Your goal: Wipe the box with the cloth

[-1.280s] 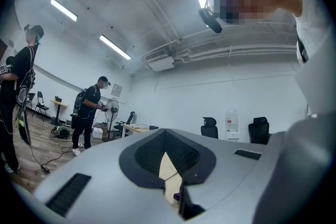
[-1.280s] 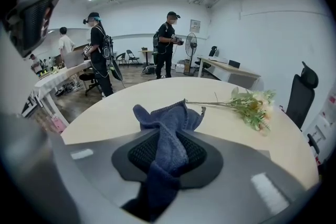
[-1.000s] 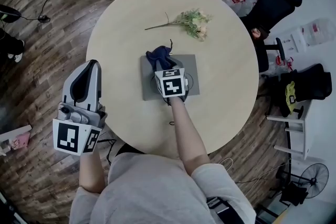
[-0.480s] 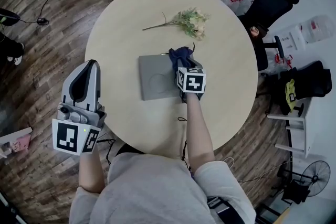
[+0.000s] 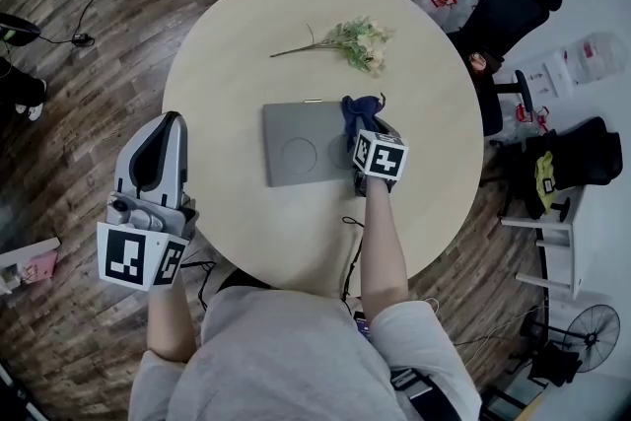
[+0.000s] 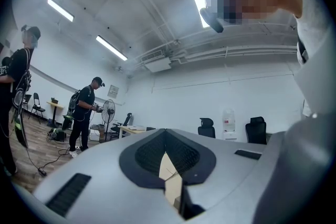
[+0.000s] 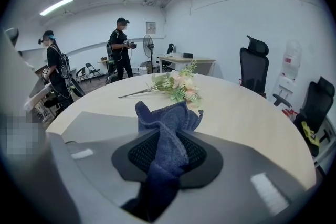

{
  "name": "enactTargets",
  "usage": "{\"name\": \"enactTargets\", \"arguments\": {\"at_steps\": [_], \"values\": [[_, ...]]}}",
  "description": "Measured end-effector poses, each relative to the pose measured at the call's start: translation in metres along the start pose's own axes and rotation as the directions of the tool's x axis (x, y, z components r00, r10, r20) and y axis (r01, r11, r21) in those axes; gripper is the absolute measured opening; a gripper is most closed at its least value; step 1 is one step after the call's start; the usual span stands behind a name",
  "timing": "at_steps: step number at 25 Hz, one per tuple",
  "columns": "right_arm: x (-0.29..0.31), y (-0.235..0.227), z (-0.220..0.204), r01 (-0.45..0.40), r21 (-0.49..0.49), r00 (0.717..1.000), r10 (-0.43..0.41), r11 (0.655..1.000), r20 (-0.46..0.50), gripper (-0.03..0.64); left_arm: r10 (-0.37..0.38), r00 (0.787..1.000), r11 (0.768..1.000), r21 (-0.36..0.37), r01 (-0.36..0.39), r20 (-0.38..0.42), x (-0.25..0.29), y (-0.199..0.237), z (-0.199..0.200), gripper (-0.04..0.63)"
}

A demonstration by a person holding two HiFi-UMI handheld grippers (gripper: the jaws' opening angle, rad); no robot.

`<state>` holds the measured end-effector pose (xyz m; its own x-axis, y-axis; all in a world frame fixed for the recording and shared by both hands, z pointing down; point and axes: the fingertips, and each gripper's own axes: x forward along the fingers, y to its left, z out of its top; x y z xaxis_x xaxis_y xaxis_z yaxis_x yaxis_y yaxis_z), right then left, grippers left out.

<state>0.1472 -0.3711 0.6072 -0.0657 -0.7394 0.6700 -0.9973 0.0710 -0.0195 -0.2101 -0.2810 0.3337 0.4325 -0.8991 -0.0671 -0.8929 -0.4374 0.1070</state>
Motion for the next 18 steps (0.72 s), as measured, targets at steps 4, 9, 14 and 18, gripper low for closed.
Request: {"name": "enactTargets", "arguments": {"at_steps": [4, 9, 14, 18], "values": [[-0.006, 0.001, 0.001, -0.006, 0.105, 1.0, 0.005, 0.994, 0.008, 0.103, -0.007, 1.0, 1.0, -0.008, 0.007, 0.009, -0.001, -0.002, 0.001, 0.008], [-0.026, 0.059, 0.011, -0.127, 0.078, 0.99, 0.122, 0.989, 0.069, 0.103, -0.017, 1.0, 1.0, -0.015, 0.017, 0.016, 0.001, -0.004, 0.003, 0.008], [-0.043, 0.146, 0.009, -0.28, 0.002, 0.957, 0.279, 0.96, 0.081, 0.103, -0.03, 0.999, 0.999, -0.014, 0.031, 0.017, 0.003, -0.011, 0.002, 0.008], [-0.049, 0.205, 0.001, -0.375, -0.057, 0.925, 0.378, 0.925, 0.039, 0.103, -0.027, 1.0, 1.0, -0.014, 0.027, 0.012, 0.002, -0.011, 0.002, 0.008]]}}
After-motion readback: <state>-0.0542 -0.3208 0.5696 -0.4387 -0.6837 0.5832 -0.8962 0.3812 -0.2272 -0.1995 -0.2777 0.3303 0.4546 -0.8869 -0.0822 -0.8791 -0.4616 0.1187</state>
